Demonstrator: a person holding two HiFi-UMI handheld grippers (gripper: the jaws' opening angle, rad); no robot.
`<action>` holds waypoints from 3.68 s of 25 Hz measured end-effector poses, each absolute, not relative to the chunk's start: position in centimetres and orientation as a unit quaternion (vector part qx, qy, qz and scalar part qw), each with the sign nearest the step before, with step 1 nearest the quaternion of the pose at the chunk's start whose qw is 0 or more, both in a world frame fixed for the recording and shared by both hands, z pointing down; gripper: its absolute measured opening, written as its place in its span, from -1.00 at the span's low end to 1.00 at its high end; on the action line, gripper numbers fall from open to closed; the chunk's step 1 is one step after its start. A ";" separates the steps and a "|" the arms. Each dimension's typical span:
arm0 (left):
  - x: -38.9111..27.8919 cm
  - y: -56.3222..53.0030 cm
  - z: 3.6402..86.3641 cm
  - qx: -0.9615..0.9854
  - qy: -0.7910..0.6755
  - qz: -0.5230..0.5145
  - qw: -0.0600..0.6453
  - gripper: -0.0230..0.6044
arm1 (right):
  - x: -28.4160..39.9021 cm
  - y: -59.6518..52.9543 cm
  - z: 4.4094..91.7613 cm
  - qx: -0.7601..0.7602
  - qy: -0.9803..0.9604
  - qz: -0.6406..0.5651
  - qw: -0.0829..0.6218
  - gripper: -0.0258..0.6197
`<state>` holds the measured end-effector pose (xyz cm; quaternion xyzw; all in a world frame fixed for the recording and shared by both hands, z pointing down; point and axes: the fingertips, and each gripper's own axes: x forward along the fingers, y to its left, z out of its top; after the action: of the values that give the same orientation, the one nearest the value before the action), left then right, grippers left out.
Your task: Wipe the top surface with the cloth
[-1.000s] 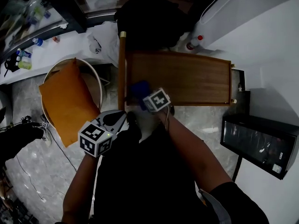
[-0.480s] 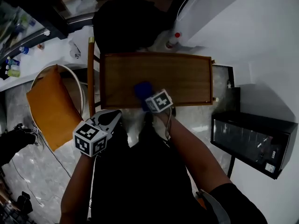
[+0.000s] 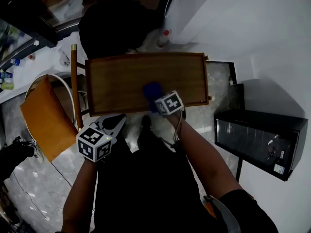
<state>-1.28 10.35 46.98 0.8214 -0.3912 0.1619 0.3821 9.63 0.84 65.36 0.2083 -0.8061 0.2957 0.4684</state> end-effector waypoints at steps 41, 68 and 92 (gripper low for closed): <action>8.2 10.0 47.1 0.832 -0.369 0.167 0.379 -0.91 | 32.6 -6.1 63.1 0.414 -0.723 0.277 0.478 -0.68; -7.5 21.2 25.7 0.883 -0.427 -0.114 0.157 -0.91 | 9.0 15.7 18.4 0.095 -0.976 0.162 -0.107 -0.69; 1.1 29.2 24.8 0.916 -0.371 -0.049 0.148 -0.91 | 11.6 26.2 21.4 0.088 -0.983 0.147 -0.061 -0.70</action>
<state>1.14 29.21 24.80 0.9156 -0.3706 -0.0489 0.1481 11.58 26.25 21.43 0.0883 -0.9832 0.1475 -0.0610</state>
